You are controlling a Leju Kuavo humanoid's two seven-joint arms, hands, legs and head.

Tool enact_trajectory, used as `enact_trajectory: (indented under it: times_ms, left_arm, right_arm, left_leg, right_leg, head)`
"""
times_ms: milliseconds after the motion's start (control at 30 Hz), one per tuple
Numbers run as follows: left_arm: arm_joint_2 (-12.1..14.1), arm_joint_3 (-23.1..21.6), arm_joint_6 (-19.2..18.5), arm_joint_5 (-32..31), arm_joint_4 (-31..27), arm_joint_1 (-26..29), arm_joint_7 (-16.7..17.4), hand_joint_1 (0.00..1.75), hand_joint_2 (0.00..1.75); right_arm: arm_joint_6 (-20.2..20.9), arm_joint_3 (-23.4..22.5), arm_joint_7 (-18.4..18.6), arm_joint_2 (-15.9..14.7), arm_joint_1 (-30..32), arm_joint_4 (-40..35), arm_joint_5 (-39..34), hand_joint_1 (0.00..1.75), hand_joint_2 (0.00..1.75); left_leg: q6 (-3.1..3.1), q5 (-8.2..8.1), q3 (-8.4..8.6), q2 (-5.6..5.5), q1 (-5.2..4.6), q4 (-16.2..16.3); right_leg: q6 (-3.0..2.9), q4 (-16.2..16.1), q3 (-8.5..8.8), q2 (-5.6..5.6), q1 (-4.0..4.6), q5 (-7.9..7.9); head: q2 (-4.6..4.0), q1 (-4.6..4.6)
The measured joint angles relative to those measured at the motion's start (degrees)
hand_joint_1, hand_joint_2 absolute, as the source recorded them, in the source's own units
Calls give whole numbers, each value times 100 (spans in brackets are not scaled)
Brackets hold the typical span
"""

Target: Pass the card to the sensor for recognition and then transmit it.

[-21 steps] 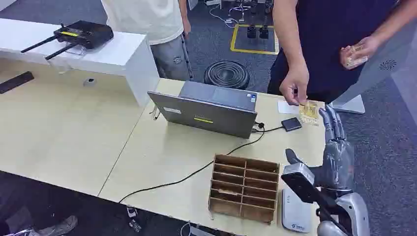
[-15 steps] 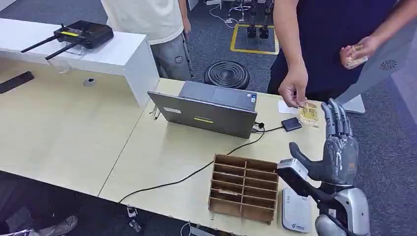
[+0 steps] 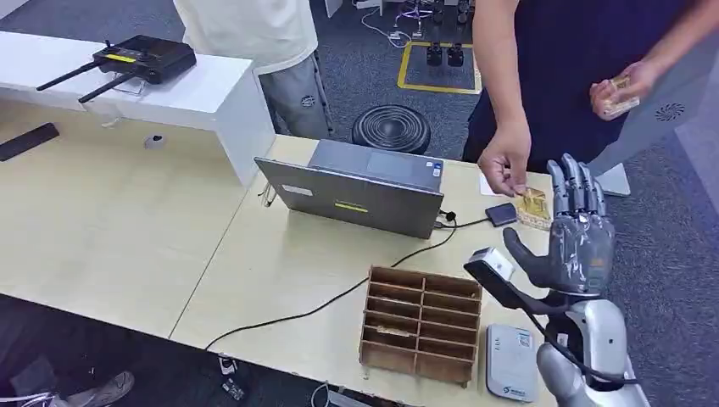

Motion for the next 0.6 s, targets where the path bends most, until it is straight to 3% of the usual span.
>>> enact_trajectory:
  times_ms: [33, 67, 600]
  left_arm:
    - [4, -15, 7, -2, -13, 0, 0, 0, 0]
    - [9, -31, 13, 0, -26, 0, 0, 0, 0]
    - [35, -61, 31, 2, -79, 6, 0, 0, 0]
  right_arm:
    - [-4, 0, 11, 2, -26, 39, -2, 148, 175]
    - [-4, 2, 15, 9, -46, 76, -2, 173, 175]
    - [-20, 11, 11, 66, -105, 332, -48, 175, 175]
  left_leg:
    - [0, 0, 0, 0, 0, 0]
    - [0, 0, 0, 1, 0, 0]
    - [0, 0, 0, -1, 0, 0]
  right_leg:
    - [0, 0, 0, 1, 0, 0]
    - [0, 0, 0, 1, 0, 0]
    - [0, 0, 0, 0, 0, 0]
  head:
    - [0, -2]
    - [0, 0]
    - [0, 0]
